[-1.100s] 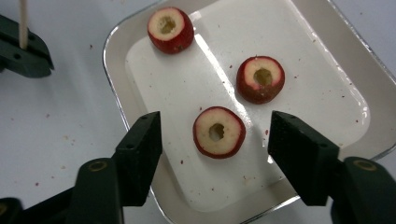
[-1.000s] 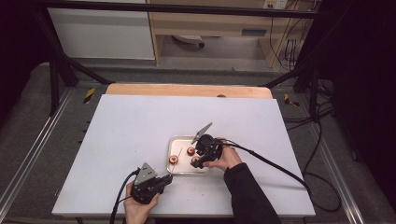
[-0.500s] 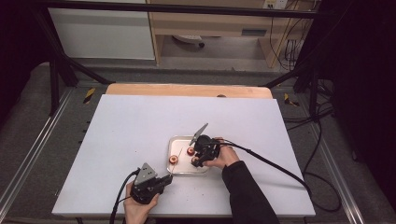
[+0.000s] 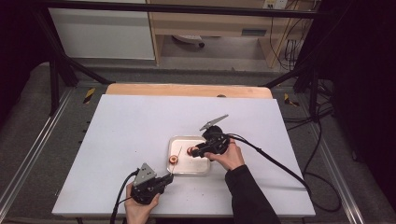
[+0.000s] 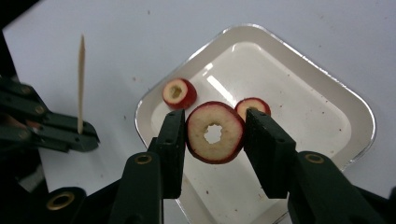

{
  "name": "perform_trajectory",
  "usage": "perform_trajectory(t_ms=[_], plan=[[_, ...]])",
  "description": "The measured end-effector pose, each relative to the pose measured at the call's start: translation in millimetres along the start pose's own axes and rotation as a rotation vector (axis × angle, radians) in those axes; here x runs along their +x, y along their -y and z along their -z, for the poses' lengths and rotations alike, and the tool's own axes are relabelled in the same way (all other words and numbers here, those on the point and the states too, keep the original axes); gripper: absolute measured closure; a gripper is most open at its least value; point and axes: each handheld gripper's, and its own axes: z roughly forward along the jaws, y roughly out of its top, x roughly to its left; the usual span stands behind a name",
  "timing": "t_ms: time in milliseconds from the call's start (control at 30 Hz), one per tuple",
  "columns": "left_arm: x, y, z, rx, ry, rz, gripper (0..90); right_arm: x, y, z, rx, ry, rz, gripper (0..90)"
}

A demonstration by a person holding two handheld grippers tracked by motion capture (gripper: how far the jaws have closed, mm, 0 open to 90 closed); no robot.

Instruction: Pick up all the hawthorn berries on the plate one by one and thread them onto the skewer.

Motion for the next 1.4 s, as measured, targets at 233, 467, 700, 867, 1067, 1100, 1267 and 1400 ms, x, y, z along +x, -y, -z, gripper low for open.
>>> perform_trajectory(t_ms=[233,467,700,867,1067,1100,1267,1400], plan=[[-4.2,-0.6,0.3,-0.026,0.001,0.007,88.3,-3.7,8.8,14.5,-0.155,-0.015,-0.134,59.7],[-13.7,-0.3,-5.2,-0.045,-0.01,0.034,88.3,-6.9,22.1,20.4,-0.351,-0.042,-0.261,59.8],[-21.2,-0.4,-14.7,-0.042,-0.024,0.08,88.2,-5.8,30.8,16.1,-0.484,-0.064,-0.344,59.8],[-25.9,-0.6,-23.4,-0.03,-0.016,0.112,88.2,-4.6,32.8,13.2,-0.554,-0.069,-0.383,59.8],[-32.2,-3.7,-33.7,-0.027,-0.018,0.134,88.2,-1.9,32.5,10.7,-0.616,-0.085,-0.405,59.9],[-32.8,-4.7,-34.9,-0.029,-0.017,0.134,88.2,-1.5,32.5,10.7,-0.622,-0.087,-0.409,59.9],[-37.1,-8.2,-39.7,-0.038,-0.014,0.155,88.2,0.7,32.9,10.1,-0.652,-0.09,-0.419,59.9],[-40.2,-10.8,-45.1,-0.052,-0.008,0.188,88.1,2.3,33.3,9.0,-0.678,-0.091,-0.426,59.9]])
